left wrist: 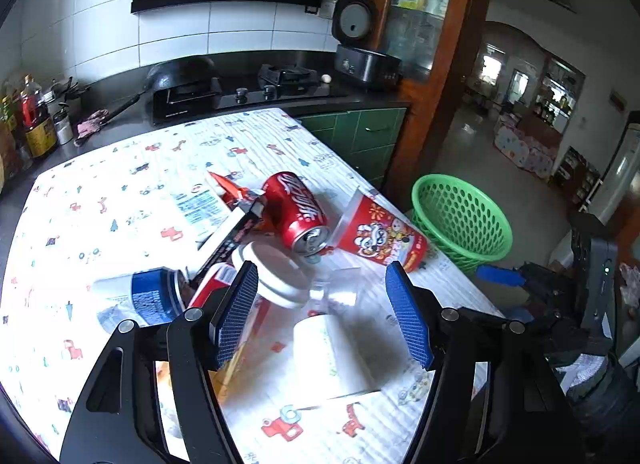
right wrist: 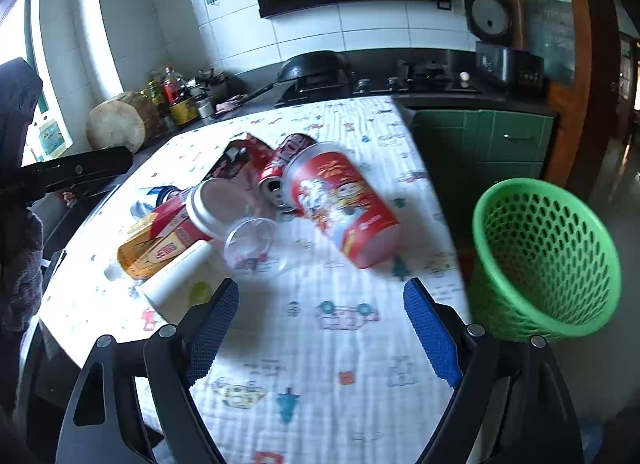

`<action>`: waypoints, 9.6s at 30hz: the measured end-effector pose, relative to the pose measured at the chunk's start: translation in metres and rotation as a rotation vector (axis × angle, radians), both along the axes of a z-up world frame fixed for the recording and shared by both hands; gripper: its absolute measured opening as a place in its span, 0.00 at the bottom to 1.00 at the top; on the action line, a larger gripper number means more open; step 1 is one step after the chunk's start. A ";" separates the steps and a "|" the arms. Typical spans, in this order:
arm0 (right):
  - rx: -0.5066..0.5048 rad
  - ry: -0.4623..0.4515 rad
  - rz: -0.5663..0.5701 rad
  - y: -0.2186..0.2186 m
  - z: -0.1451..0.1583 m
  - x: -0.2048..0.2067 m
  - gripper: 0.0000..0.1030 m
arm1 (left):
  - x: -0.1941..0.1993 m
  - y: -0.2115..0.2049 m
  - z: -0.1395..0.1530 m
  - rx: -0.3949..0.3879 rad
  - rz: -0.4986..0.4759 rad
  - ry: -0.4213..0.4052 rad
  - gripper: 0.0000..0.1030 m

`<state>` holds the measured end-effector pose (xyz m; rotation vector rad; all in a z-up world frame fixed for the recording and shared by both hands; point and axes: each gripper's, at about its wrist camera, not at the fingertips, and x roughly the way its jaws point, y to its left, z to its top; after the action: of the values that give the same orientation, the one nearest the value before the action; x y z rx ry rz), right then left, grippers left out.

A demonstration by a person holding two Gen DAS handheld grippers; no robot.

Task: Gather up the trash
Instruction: 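Move both tools back over the table toward the remaining trash, then grasp the orange juice bottle with the left tool while the right tool grasps the white paper cup, then carry the paper cup into the green basket and open the right tool while the left carries the bottle, then lower the orange bottle into the green basket and open the left tool, then move both tools back over the table, then grasp the red printed cup with the right tool, then carry the red cup over the basket with the right tool while the left grasps the clear plastic cup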

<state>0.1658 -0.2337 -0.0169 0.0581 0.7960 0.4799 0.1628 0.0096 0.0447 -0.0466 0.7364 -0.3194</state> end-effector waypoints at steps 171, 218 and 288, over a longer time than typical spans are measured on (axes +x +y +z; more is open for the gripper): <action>0.060 0.004 -0.523 -0.270 -0.022 0.037 0.75 | 0.207 -0.346 -0.049 0.119 -0.404 0.417 0.71; -0.238 0.022 0.052 0.011 -0.026 0.120 0.84 | 0.021 -0.003 -0.053 0.164 -0.142 0.057 0.76; -0.209 0.300 -0.412 -0.263 -0.107 0.179 0.68 | 0.103 -0.160 -0.055 0.230 -0.599 0.070 0.60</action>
<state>0.3450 -0.4970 -0.1239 0.0990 1.0936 -0.0057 0.2662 -0.1504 -0.0105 0.3898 0.8437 -0.8037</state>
